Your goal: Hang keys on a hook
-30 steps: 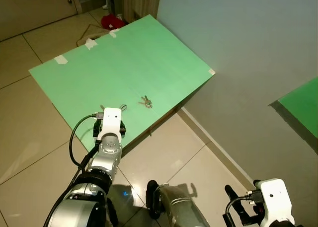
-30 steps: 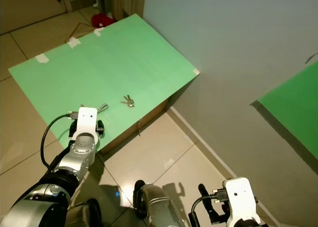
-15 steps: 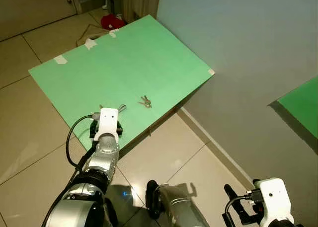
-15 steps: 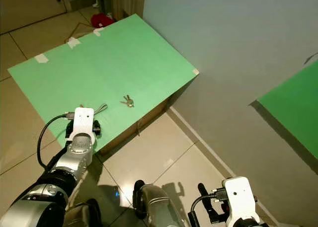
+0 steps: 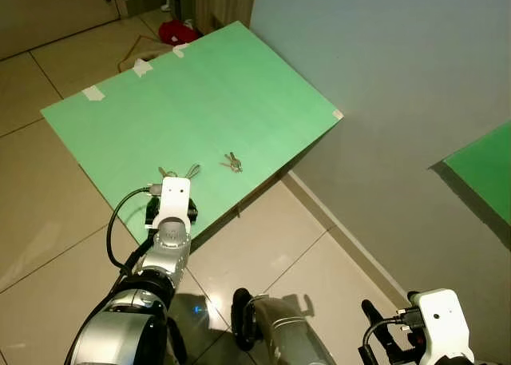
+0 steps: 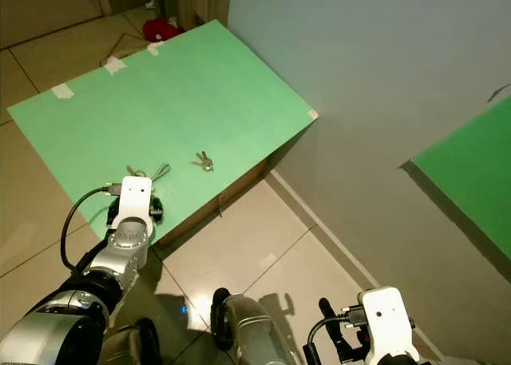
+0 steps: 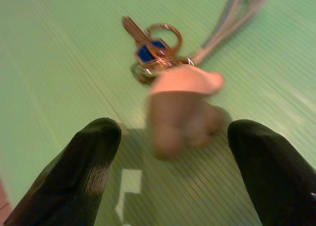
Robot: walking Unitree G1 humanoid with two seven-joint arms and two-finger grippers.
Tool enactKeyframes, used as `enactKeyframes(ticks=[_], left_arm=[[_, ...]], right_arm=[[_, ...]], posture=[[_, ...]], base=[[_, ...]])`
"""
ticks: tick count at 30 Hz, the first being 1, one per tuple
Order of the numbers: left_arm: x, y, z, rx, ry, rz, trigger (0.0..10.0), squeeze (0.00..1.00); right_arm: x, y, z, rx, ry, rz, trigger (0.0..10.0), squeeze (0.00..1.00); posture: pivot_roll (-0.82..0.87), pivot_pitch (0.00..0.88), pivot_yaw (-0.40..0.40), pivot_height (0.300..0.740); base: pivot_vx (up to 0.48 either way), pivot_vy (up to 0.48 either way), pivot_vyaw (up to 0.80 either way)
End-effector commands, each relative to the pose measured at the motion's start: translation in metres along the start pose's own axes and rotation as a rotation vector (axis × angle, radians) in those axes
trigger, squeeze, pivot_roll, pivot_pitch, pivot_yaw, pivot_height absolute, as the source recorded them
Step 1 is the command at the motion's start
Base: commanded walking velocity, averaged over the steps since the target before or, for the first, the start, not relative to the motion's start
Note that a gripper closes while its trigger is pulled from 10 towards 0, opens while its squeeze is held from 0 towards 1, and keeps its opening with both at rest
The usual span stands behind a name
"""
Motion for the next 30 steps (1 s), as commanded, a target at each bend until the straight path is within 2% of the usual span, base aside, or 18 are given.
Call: enactKeyframes(ticks=[1, 7, 12, 19, 30], left_arm=[[-0.001, -0.005, 0.006, -0.01, -0.033, -0.018, 10.0, 0.0], [0.0, -0.013, 0.001, -0.031, -0.025, -0.061, 10.0, 0.0], [0.0, -0.013, -0.001, -0.035, -0.021, -0.06, 10.0, 0.0], [0.002, -0.01, -0.008, 0.024, 0.007, -0.032, 10.0, 0.0], [0.004, 0.004, -0.009, 0.018, 0.016, 0.033, 10.0, 0.0]], right_arm=[[-0.006, -0.003, 0.006, -0.01, -0.021, -0.026, 10.0, 0.0], [-0.009, -0.003, 0.007, -0.012, -0.024, -0.03, 10.0, 0.0], [-0.009, -0.003, 0.006, -0.012, -0.024, -0.03, 10.0, 0.0], [-0.009, -0.002, 0.006, -0.016, -0.02, -0.032, 10.0, 0.0], [-0.009, -0.001, 0.007, -0.024, -0.018, -0.031, 10.0, 0.0]], posture=[[-0.41, 0.277, -0.201, 0.74], [-0.42, 0.28, -0.206, 0.74], [-0.42, 0.28, -0.207, 0.74], [-0.41, 0.283, -0.212, 0.74], [-0.42, 0.281, -0.215, 0.74]], base=[[0.0, 0.0, 0.0], [0.0, 0.0, 0.0], [0.0, 0.0, 0.0], [0.0, 0.0, 0.0], [0.0, 0.0, 0.0]])
Point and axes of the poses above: a point about 5 cm out from each wrist's last joint towards the gripper, its own x axis pointing out of the wrist towards the gripper, its own y axis along the axis of the wrist's last joint, z = x × y, the point moved 1 cm from there along x, pointing out of the wrist towards the gripper, and after that the axes turned 8 degrees about x, right-handed, at the moved point
